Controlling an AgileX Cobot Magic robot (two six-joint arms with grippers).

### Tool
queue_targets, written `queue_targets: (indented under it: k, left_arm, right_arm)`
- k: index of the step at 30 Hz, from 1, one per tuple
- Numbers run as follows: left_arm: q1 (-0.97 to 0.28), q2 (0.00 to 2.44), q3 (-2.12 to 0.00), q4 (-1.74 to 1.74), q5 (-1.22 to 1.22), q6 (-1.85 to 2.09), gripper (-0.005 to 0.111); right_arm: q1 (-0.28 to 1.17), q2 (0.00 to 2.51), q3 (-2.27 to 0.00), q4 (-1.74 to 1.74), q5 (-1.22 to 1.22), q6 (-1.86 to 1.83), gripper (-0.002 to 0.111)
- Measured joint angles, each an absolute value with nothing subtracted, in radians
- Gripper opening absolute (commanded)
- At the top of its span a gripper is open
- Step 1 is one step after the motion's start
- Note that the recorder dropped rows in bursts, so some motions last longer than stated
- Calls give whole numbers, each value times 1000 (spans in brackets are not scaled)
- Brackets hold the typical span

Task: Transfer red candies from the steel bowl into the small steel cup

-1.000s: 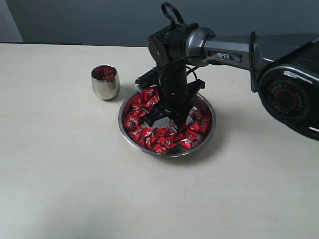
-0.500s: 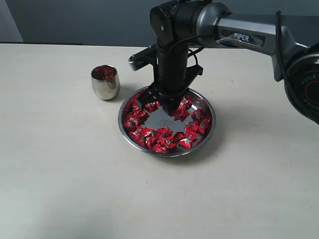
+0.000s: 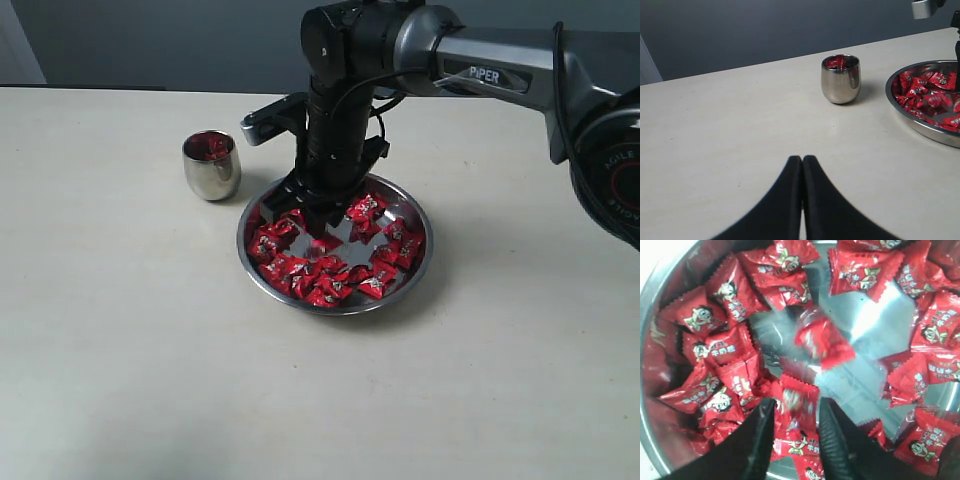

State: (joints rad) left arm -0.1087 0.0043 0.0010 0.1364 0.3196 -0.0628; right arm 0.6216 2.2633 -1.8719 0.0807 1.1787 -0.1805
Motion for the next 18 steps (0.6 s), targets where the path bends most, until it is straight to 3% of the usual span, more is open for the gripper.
queue_targets:
  k: [18]
  left_arm:
    - [-109,4,1,136,320,-63,0]
  right_arm:
    - [622,2358,-1872,0,1092,-172,34]
